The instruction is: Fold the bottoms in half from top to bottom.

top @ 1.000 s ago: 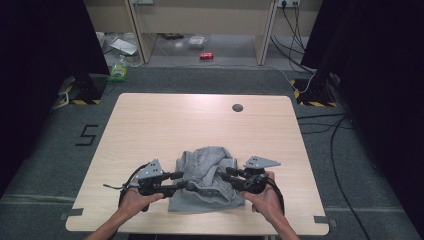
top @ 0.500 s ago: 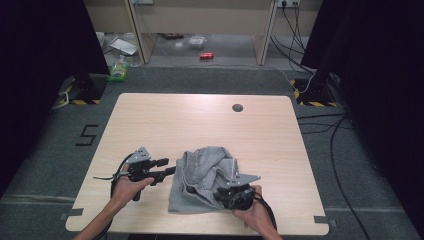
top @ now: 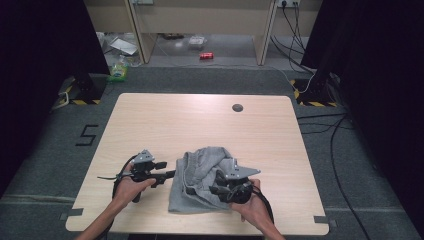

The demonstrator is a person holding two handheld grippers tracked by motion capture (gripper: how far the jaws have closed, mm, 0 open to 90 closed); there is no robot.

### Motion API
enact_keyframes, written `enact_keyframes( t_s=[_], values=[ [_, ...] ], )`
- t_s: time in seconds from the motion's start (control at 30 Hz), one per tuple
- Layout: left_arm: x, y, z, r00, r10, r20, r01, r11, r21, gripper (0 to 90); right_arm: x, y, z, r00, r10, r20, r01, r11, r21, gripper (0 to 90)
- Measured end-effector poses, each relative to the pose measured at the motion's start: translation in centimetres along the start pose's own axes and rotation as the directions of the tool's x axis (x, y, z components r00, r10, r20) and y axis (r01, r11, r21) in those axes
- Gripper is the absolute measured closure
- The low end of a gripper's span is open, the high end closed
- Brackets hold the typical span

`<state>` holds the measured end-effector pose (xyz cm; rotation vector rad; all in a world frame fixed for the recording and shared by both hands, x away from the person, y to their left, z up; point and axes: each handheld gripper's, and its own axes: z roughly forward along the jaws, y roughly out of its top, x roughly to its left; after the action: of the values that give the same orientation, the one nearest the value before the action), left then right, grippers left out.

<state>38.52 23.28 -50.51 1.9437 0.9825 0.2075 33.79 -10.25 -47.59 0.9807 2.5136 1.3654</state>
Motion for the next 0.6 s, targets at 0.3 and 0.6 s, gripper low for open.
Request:
enact_keyframes(
  t_s=[0.3, 0.6],
  values=[
    [0.4, -0.8, 0.5, 0.9990, 0.024, -0.037, -0.022, 0.9978, 0.063, 36.1, -1.0, 3.2, 1.4, 0.9996, 0.025, 0.009, -0.025, 0.999, -0.032, 52.2],
    [0.3, -1.2, 0.6, 0.9954, 0.080, -0.053, -0.076, 0.9939, 0.080, 35.2, -1.6, 6.0, 3.1, 0.9995, 0.025, 0.021, -0.024, 0.999, -0.031, 49.1]
  ],
)
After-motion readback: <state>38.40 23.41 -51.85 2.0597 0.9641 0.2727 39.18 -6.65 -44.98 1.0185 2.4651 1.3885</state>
